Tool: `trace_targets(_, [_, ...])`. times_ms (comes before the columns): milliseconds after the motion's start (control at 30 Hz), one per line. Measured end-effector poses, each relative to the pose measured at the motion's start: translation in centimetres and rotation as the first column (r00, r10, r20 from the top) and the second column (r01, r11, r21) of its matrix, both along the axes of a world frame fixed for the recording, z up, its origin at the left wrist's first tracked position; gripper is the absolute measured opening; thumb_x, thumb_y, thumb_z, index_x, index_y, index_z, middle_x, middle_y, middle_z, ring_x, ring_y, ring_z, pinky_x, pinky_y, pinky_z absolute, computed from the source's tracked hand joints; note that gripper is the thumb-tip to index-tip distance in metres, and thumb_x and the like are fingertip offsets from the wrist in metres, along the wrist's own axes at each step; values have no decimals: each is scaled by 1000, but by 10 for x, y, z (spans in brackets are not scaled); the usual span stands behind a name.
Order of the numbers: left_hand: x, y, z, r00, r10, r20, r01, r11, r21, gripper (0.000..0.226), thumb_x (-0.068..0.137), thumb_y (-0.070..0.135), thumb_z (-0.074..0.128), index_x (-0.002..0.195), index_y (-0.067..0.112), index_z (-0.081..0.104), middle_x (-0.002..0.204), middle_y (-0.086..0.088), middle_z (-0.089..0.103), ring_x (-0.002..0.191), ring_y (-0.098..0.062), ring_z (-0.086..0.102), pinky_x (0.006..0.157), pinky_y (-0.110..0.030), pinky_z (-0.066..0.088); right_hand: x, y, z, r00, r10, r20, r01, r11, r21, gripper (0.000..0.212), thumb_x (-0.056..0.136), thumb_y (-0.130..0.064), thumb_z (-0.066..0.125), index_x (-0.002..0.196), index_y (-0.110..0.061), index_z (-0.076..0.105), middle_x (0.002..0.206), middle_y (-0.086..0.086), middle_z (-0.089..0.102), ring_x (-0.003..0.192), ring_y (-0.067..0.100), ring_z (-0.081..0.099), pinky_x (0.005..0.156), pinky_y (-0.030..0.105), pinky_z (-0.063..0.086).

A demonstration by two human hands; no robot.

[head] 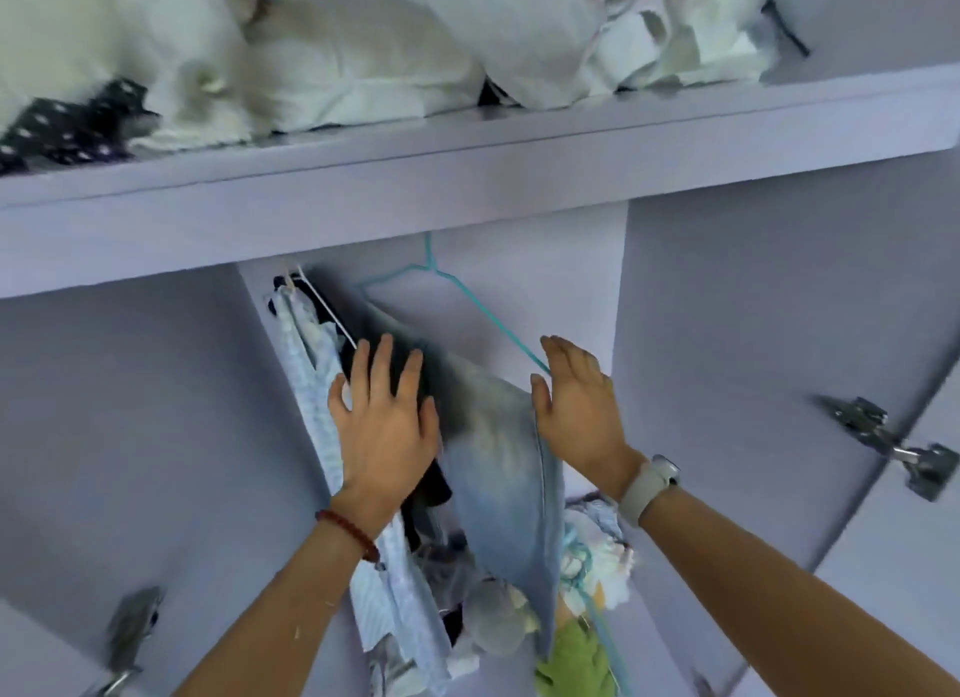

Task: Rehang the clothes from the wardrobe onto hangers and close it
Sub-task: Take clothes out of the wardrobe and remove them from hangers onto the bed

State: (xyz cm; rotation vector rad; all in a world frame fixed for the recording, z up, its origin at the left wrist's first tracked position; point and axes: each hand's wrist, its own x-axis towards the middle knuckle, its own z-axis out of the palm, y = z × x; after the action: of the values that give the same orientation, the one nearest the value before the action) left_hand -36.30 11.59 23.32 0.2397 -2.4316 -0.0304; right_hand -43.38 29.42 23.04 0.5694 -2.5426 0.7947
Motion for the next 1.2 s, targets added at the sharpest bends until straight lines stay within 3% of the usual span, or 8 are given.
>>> trace_targets(100, [-15, -24, -1, 971, 166, 172, -190, 972, 135, 61, 92, 30, 46, 145, 12, 22, 155, -12, 10, 143, -28, 4, 110, -51, 13, -34, -30, 14, 992, 38, 119, -50, 993, 102, 47, 96, -22, 37, 141, -12, 28, 135, 12, 43, 116, 34, 48, 91, 41, 40])
trace_targets(200, [-24, -38, -11, 940, 207, 271, -255, 954, 157, 62, 97, 34, 32, 148, 13, 5, 156, -5, -8, 143, -21, -8, 113, -47, 13, -57, -49, 20, 961, 109, 252, -125, 991, 47, 36, 96, -20, 37, 130, -11, 43, 122, 18, 55, 106, 38, 54, 86, 41, 44])
trace_targets(333, [-27, -35, -17, 968, 128, 217, -172, 965, 199, 56, 97, 35, 28, 148, 26, 6, 157, -2, -3, 143, -18, -8, 113, -47, 6, -67, -65, 22, 896, 261, 360, -178, 953, -246, 27, 95, -15, 40, 107, -2, 61, 107, 22, 63, 96, 35, 55, 86, 37, 45])
trace_targets(467, [-40, -27, -18, 959, 125, 256, -156, 982, 103, 56, 95, 47, 26, 147, 30, 14, 157, 0, -3, 143, -18, -12, 113, -50, -2, -65, -61, 21, 918, 262, 299, -165, 935, -314, 26, 94, -10, 39, 100, 1, 62, 103, 18, 64, 97, 36, 55, 86, 40, 46])
trace_targets(667, [-42, -32, -26, 937, 166, 307, -191, 980, 52, 55, 94, 40, 30, 146, 21, 22, 157, -2, -1, 142, -20, -17, 113, -51, -4, -65, -46, 27, 950, 268, 161, -176, 884, -432, 24, 94, -6, 41, 94, 6, 62, 76, 5, 52, 67, 20, 42, 68, 25, 34])
trace_targets(900, [-31, -27, -26, 960, 120, 253, -158, 978, 137, 52, 95, 32, 36, 145, 18, 26, 156, -4, 8, 143, -23, -11, 110, -54, -11, -49, -24, 18, 952, 271, 144, -157, 833, -530, 22, 94, -7, 43, 92, 2, 63, 68, 0, 54, 56, 4, 44, 62, 21, 37])
trace_targets(1000, [-26, -14, -23, 989, 15, 146, -44, 980, 192, 50, 95, 27, 39, 144, 15, 29, 155, -5, 14, 144, -22, -5, 112, -49, -11, -31, -2, 0, 952, 253, 174, -126, 839, -530, 19, 94, -10, 47, 89, -2, 64, 56, -9, 46, 46, 3, 42, 50, 7, 33])
trace_targets(1200, [-26, 29, -14, 944, -321, -79, 328, 885, 330, 53, 92, 13, 50, 141, 6, 31, 150, -11, 26, 142, -28, 15, 112, -45, 18, 21, 66, -34, 942, 203, 266, -75, 903, -423, 21, 92, -16, 53, 76, -10, 66, 48, -5, 41, 41, 7, 32, 46, 13, 29])
